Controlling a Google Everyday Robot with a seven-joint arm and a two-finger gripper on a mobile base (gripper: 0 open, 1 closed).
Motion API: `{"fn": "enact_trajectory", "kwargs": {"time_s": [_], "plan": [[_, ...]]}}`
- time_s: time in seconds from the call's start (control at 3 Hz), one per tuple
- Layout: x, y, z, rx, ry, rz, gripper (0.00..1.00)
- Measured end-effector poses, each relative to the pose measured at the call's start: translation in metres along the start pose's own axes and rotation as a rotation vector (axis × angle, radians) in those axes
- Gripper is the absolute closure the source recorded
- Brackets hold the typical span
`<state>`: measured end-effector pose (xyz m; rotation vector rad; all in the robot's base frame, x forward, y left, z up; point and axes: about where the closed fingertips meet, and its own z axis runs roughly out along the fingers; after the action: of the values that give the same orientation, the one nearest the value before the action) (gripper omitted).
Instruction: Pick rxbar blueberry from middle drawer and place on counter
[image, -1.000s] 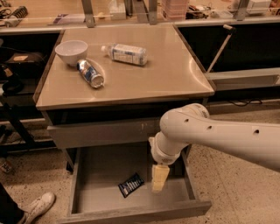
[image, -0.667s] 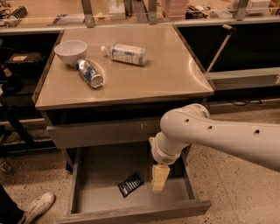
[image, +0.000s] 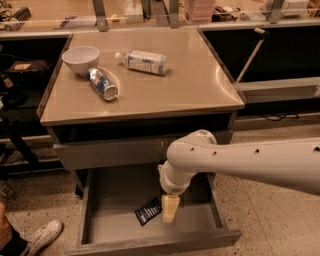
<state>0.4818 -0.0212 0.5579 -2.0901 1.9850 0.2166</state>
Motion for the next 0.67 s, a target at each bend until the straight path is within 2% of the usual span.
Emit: {"fn": "enact_trajectory", "kwargs": {"time_s": [0.33, 0.67], "plan": [[0.0010, -0.0186, 0.0580, -0.023, -0.015, -0.013, 0.00], [0.0010, -0.0186, 0.0580, -0.023, -0.015, -0.013, 0.00]]}}
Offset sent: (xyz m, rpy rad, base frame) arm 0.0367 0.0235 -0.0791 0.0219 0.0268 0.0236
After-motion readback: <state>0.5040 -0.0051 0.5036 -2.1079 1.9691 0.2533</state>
